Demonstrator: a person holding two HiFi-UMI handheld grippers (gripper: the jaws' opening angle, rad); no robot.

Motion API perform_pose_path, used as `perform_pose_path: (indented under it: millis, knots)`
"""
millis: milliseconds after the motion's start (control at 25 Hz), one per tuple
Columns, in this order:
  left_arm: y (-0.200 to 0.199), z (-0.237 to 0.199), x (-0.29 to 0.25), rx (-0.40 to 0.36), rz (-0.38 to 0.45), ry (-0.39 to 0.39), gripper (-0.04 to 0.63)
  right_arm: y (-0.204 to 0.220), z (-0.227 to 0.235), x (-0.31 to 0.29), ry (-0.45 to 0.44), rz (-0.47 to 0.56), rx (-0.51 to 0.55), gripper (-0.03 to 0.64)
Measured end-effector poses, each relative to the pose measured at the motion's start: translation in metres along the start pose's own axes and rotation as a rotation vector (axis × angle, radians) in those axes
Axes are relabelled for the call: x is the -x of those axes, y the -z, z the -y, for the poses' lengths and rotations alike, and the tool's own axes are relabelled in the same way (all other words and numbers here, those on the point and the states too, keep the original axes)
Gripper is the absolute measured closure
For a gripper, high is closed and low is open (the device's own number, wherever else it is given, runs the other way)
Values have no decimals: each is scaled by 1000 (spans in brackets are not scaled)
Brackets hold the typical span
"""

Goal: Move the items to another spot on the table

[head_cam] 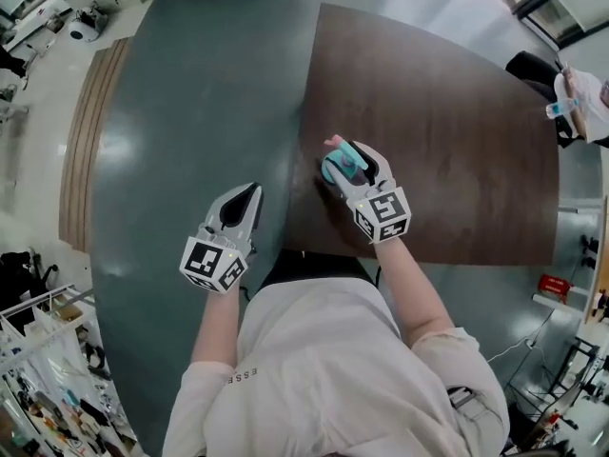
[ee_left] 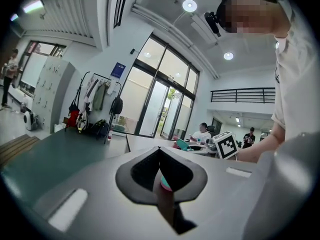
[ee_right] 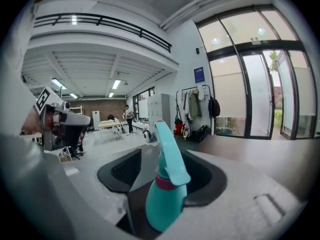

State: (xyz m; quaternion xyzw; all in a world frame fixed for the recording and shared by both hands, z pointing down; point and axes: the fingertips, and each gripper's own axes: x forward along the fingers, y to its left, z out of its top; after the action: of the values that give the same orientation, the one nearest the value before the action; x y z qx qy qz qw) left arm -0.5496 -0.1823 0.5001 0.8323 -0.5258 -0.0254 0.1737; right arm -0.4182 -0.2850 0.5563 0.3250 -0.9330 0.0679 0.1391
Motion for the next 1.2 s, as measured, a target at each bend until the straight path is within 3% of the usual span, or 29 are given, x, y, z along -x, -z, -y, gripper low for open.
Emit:
perform_pose_path:
  millis: [280, 440, 520, 640, 680, 840, 1000, 1200]
  knots:
    - [-31, 16, -13, -33, 10, 87, 586, -33, 12, 43, 116, 53, -45, 377]
    - [-36, 38, -25, -28, 29, 123, 586, -39, 37, 86, 258, 76, -39, 391]
    - [-36, 56, -31, -21, 30, 141, 586, -45, 48, 115, 300, 109, -43, 437]
    - [-36, 93, -45, -25, 38, 182, 586, -50, 66, 163, 363, 150, -41, 604]
    - [-35, 108, -49, -30, 38, 200, 586, -50, 72, 179, 380, 157, -40, 624]
    - [-17, 166, -69, -60, 35, 227, 586, -32, 95, 231, 380, 169, -63, 624]
    - [7, 224, -80, -40, 45, 182, 586, -8, 114, 290, 344, 175, -136, 624]
    - [28, 309, -87, -45, 88, 131, 586, 11, 141, 379, 302, 186, -87, 624]
